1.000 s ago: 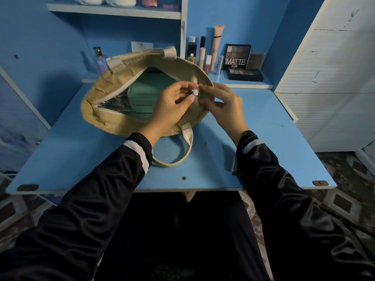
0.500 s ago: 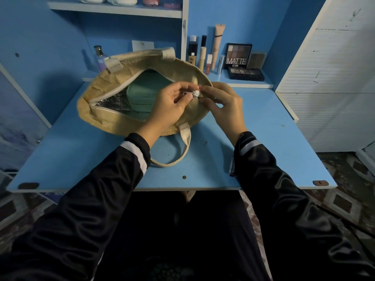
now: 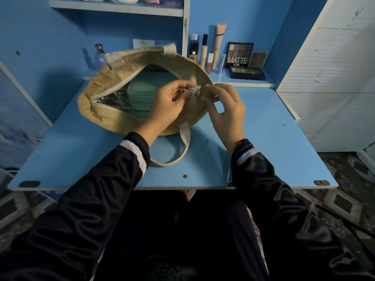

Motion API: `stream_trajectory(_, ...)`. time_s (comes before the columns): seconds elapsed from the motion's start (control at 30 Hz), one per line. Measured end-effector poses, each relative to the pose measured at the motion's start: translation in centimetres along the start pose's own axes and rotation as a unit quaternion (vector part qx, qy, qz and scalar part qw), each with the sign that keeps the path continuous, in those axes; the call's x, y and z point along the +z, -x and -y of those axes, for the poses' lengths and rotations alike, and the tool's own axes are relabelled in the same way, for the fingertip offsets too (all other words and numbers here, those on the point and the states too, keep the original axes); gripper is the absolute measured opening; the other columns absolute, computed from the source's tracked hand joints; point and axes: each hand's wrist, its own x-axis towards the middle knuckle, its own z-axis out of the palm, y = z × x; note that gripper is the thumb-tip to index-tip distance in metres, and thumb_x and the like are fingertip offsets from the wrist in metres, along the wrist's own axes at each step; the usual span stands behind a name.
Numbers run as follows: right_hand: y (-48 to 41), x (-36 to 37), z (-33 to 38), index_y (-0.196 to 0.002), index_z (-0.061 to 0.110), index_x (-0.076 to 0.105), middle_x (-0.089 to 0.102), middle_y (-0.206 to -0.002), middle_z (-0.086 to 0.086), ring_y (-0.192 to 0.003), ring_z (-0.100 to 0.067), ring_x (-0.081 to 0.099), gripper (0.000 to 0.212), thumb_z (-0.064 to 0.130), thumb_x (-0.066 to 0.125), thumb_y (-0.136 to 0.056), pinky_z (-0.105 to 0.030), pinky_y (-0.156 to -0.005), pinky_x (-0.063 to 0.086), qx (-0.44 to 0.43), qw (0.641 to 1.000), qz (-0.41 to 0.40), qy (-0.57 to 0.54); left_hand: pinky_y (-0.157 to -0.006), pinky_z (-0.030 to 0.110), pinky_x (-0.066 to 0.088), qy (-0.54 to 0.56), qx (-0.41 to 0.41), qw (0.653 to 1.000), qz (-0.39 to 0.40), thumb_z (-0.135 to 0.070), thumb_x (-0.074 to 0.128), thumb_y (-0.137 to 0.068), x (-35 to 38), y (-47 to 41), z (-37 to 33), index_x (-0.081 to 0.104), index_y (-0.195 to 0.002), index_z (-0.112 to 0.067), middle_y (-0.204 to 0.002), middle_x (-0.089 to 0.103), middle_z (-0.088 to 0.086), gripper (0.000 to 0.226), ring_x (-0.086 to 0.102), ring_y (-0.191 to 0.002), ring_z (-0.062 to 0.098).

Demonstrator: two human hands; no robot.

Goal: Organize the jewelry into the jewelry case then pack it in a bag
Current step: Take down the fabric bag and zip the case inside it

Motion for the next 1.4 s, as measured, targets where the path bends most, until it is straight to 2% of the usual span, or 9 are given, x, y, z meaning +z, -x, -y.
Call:
stream_trajectory(0.1,0.1,0.4,0.0,-0.112,-0.002,0.066,0.065,-0.106,-0.012,-0.094,-0.019,0.064,0.024,0.002,0.065,-0.089,-0.029,-0.085,0.055,0.021,0.999,0.04,-0.025,-0.091,0.017,0.048,0.007,0.002,1.0,0.008,0.003,0.056,-0.094,0.1,0.0,0.1,0.065,-0.11,-0.017,-0.108,0.068,-0.008,0.027,0.064,-0.105,0.0)
stream_trajectory(0.27,-0.2,0.4,-0.6,-0.121,0.0,0.063,0.063,-0.115,-0.012,-0.099,-0.008,0.057,0.033,0.003,0.065,-0.088,-0.016,-0.091,0.047,0.045,0.996,0.071,-0.019,-0.096,0.027,0.051,0.048,-0.02,0.999,0.013,0.002,0.056,-0.095,0.3,-0.1,0.4,0.065,-0.111,-0.018,-0.11,0.068,-0.003,0.028,0.064,-0.108,0.009)
stream_trajectory(0.4,-0.4,0.4,-1.0,-0.119,0.0,0.065,0.063,-0.115,-0.012,-0.1,-0.014,0.06,0.033,0.004,0.067,-0.086,-0.021,-0.091,0.05,0.049,0.996,0.076,-0.026,-0.092,0.023,0.051,0.072,-0.042,0.996,0.025,0.005,0.056,-0.094,0.3,-0.2,0.3,0.064,-0.11,-0.018,-0.108,0.068,-0.001,0.029,0.065,-0.104,0.007)
stream_trajectory(0.53,-0.7,0.4,-1.1,-0.115,0.002,0.067,0.065,-0.111,-0.01,-0.093,-0.007,0.058,0.032,0.002,0.07,-0.083,-0.015,-0.087,0.049,0.055,0.995,0.077,-0.029,-0.089,0.021,0.051,0.073,-0.041,0.996,0.04,0.006,0.055,-0.094,0.0,-0.3,-0.1,0.064,-0.109,-0.017,-0.106,0.068,-0.001,0.028,0.065,-0.101,0.006)
stream_trajectory(0.67,-0.8,0.5,-1.1,-0.109,0.004,0.07,0.068,-0.104,-0.007,-0.085,-0.013,0.063,0.029,0.002,0.073,-0.08,-0.021,-0.083,0.053,0.072,0.993,0.084,-0.04,-0.09,0.021,0.05,0.041,-0.025,0.998,0.048,0.004,0.057,-0.094,-0.2,0.0,0.0,0.064,-0.108,-0.017,-0.107,0.068,-0.004,0.026,0.065,-0.101,0.004)
stream_trajectory(0.8,-0.9,0.6,-0.8,-0.103,0.005,0.071,0.068,-0.097,-0.005,-0.083,-0.01,0.062,0.025,-0.001,0.072,-0.079,-0.017,-0.081,0.05,0.075,0.993,0.081,-0.042,-0.091,0.021,0.05,0.03,-0.018,0.998,0.045,0.003,0.058,-0.094,-0.3,0.4,0.1,0.066,-0.108,-0.013,-0.108,0.069,-0.001,0.023,0.065,-0.103,0.008)
stream_trajectory(0.93,-0.7,0.9,-0.3,-0.102,0.006,0.071,0.067,-0.093,0.0,-0.081,-0.015,0.063,0.025,-0.004,0.069,-0.079,-0.028,-0.078,0.054,0.089,0.992,0.079,-0.048,-0.091,0.022,0.051,0.019,-0.015,0.999,0.045,0.002,0.059,-0.093,-0.5,0.5,0.1,0.066,-0.108,-0.01,-0.107,0.069,0.0,0.02,0.066,-0.104,0.011)
stream_trajectory(1.2,-0.5,1.5,0.0,-0.098,0.005,0.071,0.064,-0.089,0.005,-0.078,-0.004,0.056,0.02,-0.004,0.066,-0.081,-0.021,-0.075,0.05,0.093,0.993,0.055,-0.038,-0.084,0.02,0.053,0.024,-0.014,0.999,0.025,-0.003,0.067,-0.09,-1.0,0.5,0.4,0.063,-0.096,-0.018,-0.094,0.07,-0.005,0.017,0.068,-0.091,0.004)
stream_trajectory(1.4,-0.4,1.7,-0.2,-0.095,0.004,0.072,0.065,-0.088,0.001,-0.079,-0.007,0.056,0.016,-0.003,0.064,-0.082,-0.023,-0.074,0.051,0.099,0.992,0.059,-0.044,-0.082,0.023,0.054,0.036,-0.031,0.999,-0.018,-0.007,0.073,-0.086,-1.1,1.1,0.9,0.069,-0.092,-0.019,-0.088,0.074,-0.011,0.014,0.069,-0.087,0.007)
